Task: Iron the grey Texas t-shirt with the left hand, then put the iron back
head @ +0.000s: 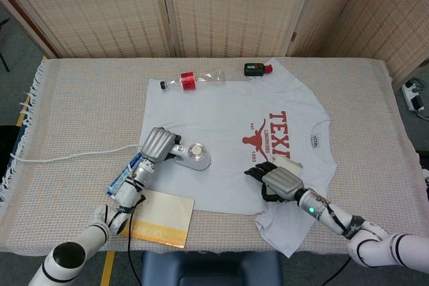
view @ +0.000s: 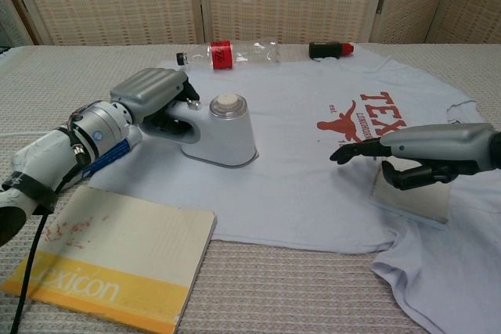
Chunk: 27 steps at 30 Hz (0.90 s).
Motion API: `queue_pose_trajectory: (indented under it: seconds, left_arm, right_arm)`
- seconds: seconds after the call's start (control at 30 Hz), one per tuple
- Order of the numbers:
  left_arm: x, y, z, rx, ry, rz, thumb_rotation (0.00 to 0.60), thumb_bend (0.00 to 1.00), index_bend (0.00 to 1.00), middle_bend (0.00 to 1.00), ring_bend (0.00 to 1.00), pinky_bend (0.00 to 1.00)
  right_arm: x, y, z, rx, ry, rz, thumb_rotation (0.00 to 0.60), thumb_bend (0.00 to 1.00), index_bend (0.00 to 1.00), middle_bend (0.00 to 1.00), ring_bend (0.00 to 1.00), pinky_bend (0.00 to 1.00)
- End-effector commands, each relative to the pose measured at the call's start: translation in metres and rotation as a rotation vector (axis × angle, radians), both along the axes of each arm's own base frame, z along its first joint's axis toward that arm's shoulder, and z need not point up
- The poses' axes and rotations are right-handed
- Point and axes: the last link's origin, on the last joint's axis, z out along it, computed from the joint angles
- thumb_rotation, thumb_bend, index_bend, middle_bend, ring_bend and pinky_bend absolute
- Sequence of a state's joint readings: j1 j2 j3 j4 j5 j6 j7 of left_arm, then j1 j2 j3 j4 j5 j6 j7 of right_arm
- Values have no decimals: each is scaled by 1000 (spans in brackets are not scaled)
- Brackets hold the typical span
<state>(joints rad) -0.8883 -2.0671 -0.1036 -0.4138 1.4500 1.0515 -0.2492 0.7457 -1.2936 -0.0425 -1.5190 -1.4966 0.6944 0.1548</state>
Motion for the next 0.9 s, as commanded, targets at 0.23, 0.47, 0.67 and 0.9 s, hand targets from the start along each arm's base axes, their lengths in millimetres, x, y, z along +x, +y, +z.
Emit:
queue_pose_trajectory:
  seconds: [0.23, 0.47, 0.67, 0.9]
  left_arm:
    - [-8, -34, 6, -59, -35, -81, 600, 293, 960, 1000, 872, 677]
    - [11, -37, 21, -47, -81, -134, 600, 294, 958, 1000, 870, 677]
    - [31, -17, 20, -19, -68, -111, 600, 293, 958, 1000, 870, 677]
    - [45, 9, 6, 14, -55, -26, 600, 293, 958, 1000, 870, 677]
  right_arm:
    - [4, -8, -3, -13, -18, -2, 146, 959, 0, 61, 0, 0]
    - [8, -12, -4, -19, -28, 3, 145, 960, 0, 61, 0, 0]
    - [9, -13, -3, -26, -36, 1, 148, 959, 0, 61, 0, 0]
    - [9, -15, -2, -34, -37, 0, 146, 959, 0, 61, 0, 0]
